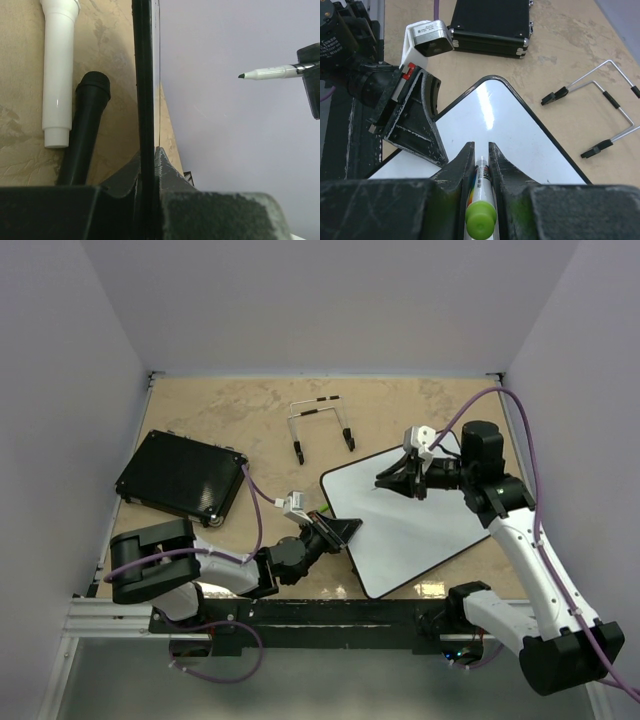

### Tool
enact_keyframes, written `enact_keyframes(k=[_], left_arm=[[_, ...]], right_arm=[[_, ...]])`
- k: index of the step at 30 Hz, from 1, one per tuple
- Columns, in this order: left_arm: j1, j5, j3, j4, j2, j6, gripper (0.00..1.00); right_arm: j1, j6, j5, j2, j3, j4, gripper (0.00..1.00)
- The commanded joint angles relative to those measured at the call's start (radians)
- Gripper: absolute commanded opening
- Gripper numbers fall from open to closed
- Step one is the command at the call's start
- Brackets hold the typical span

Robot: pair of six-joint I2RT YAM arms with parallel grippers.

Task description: Write a sentence on the whiteboard

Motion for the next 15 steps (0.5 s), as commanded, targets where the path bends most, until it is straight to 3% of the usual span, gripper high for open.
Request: enact_keyframes(k=[1, 15], left_arm=[[-0.008, -0.027, 0.029, 0.024, -0.045, 0.086, 0.0], [-0.008, 0.005, 0.058, -0.079, -0.064, 0.107, 0.0]], right_arm=[[-0.006, -0.03, -0.009, -0.005, 0.008, -0.023, 0.0], [-0.022, -0.035, -0.081, -0.007, -0.014, -0.008, 0.0]])
